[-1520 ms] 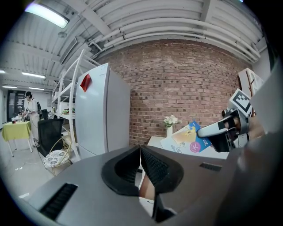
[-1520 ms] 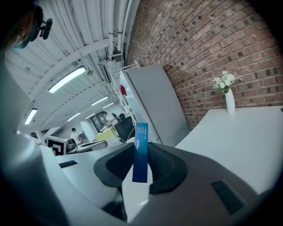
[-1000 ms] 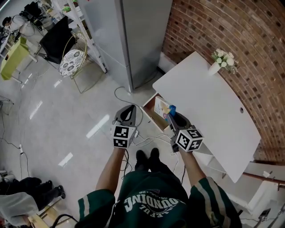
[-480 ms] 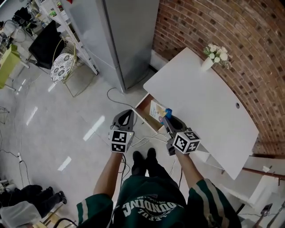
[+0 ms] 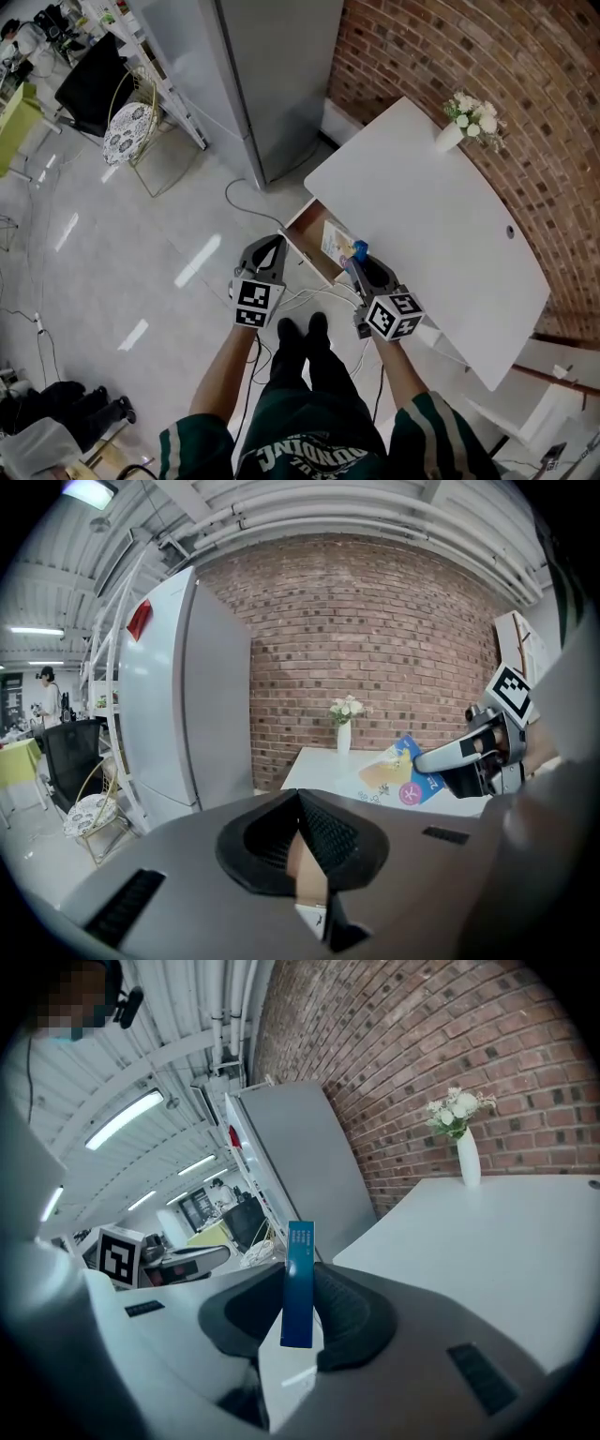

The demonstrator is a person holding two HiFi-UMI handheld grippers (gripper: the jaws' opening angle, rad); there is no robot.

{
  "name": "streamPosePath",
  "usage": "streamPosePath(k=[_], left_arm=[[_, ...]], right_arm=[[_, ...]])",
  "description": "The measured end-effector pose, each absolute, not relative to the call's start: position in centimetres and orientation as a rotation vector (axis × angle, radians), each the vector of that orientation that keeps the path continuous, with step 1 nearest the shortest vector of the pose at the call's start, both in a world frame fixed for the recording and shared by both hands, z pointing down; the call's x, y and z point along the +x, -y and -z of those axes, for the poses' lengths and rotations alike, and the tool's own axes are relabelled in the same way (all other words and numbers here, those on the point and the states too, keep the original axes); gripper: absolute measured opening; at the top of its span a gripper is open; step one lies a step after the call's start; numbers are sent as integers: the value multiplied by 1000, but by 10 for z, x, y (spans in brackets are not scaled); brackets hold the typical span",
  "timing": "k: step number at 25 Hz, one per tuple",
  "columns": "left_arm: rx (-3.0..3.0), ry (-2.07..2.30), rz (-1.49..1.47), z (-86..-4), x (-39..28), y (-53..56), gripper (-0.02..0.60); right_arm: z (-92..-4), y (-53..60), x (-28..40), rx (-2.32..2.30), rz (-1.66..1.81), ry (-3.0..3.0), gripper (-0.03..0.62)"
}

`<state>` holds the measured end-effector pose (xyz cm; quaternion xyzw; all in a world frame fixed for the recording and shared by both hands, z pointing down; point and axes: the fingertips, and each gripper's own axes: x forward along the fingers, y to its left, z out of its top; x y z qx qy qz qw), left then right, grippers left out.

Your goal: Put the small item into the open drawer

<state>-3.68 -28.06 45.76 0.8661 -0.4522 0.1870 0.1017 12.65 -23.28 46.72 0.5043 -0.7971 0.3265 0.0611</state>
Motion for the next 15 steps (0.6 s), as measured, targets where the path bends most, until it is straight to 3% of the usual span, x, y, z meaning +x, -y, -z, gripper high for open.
streamPosePath(k=[15], left_arm=[[2512,1316,-553,-526,-36,285,14]], right_arm=[[-546,249,116,1404,-870,2403,110]])
